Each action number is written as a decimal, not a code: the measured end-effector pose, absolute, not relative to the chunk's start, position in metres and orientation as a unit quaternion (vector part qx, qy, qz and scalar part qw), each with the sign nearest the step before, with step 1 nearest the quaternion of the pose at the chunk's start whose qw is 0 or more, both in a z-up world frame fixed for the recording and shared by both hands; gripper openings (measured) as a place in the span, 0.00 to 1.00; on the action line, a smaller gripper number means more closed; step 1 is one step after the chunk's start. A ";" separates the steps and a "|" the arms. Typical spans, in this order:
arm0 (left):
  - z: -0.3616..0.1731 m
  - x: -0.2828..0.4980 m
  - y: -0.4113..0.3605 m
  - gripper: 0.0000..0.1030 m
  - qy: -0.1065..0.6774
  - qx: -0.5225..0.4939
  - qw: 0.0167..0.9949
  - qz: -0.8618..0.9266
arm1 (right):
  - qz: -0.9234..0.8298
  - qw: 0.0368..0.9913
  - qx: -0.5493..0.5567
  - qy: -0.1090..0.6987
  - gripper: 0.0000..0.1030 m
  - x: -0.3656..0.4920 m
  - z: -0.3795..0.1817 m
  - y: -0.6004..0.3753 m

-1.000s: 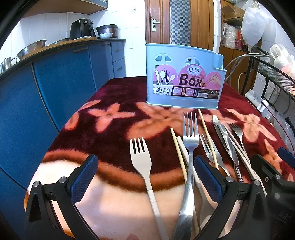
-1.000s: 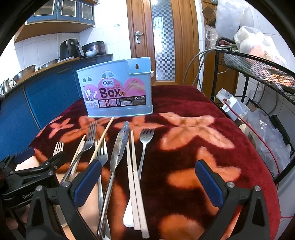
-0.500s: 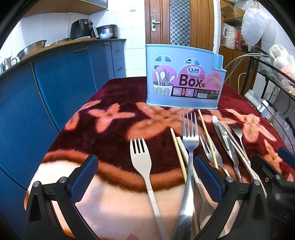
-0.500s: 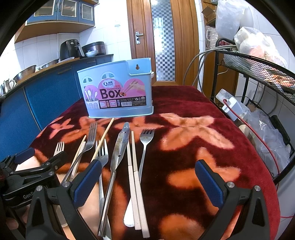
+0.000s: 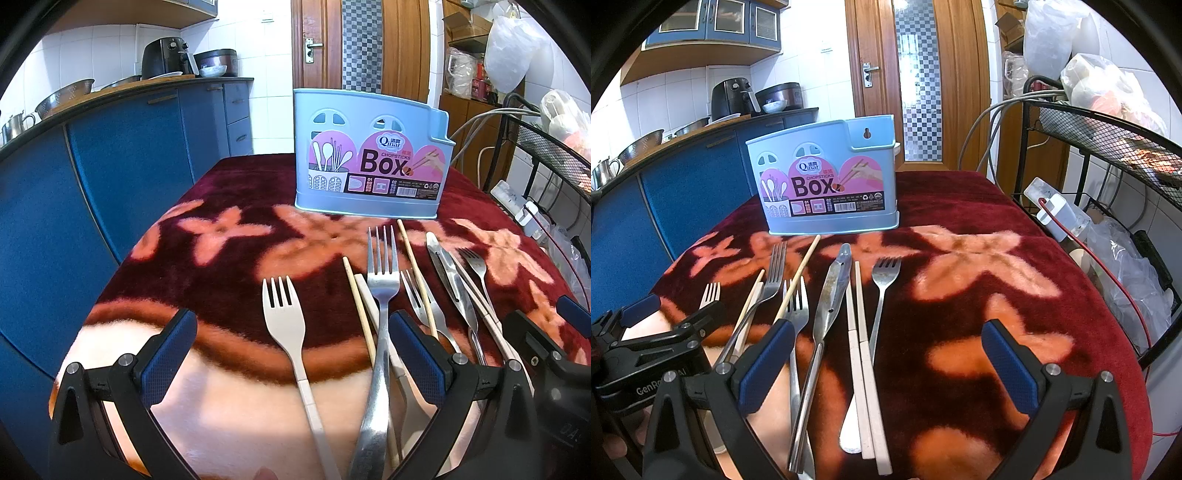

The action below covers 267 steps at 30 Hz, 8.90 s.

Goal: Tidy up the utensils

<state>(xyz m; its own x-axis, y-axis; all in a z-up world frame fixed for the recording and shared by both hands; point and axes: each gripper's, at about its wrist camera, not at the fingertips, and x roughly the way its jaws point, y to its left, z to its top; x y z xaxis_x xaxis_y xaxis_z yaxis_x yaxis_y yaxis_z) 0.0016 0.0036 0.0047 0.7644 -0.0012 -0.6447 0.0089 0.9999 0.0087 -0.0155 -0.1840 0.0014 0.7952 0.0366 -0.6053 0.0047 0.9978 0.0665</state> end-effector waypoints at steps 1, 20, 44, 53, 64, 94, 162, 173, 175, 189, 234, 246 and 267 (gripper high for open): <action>0.005 0.001 0.004 1.00 0.343 0.006 0.939 -0.003 | 0.008 0.947 0.032 0.320 1.00 -0.015 0.001 -0.184; 0.005 0.002 0.004 1.00 0.343 0.005 0.939 -0.003 | 0.009 0.947 0.033 0.320 1.00 -0.016 0.002 -0.183; 0.023 0.007 0.017 1.00 0.345 0.021 0.938 0.009 | 0.018 0.944 0.022 0.329 1.00 -0.012 0.013 -0.191; 0.019 0.029 0.033 1.00 0.382 0.039 0.923 0.014 | 0.040 0.927 0.051 0.369 0.95 0.006 0.013 -0.212; -0.012 0.044 0.031 0.70 0.463 0.019 0.885 -0.043 | 0.095 0.894 0.059 0.434 0.72 0.033 -0.001 -0.208; -0.007 0.062 0.009 0.26 0.472 0.025 0.876 -0.097 | 0.140 0.850 0.064 0.504 0.21 0.089 -0.012 -0.202; 0.128 0.062 0.015 0.25 0.260 -0.043 0.956 -0.129 | 0.160 0.946 0.035 0.278 0.03 0.059 0.117 -0.186; 0.170 0.080 0.016 0.25 0.234 -0.039 0.964 -0.120 | 0.161 0.952 0.023 0.258 0.03 0.068 0.142 -0.182; 0.180 0.084 0.016 0.25 0.226 -0.037 0.967 -0.117 | 0.161 0.953 0.021 0.254 0.03 0.069 0.146 -0.181; 0.262 0.136 0.001 0.25 0.163 -0.013 0.983 -0.079 | 0.148 0.964 0.017 0.221 0.03 0.105 0.193 -0.189; 0.117 0.226 -0.034 0.46 0.278 0.026 0.956 -0.092 | 0.175 0.947 0.038 0.265 0.28 0.196 0.124 -0.177; 0.142 0.188 -0.024 0.46 0.281 0.022 0.953 -0.113 | 0.167 0.948 0.056 0.265 0.29 0.153 0.138 -0.185; 0.120 0.083 0.004 0.46 0.330 0.034 0.939 -0.089 | 0.145 0.904 0.047 0.400 0.29 0.086 0.085 -0.192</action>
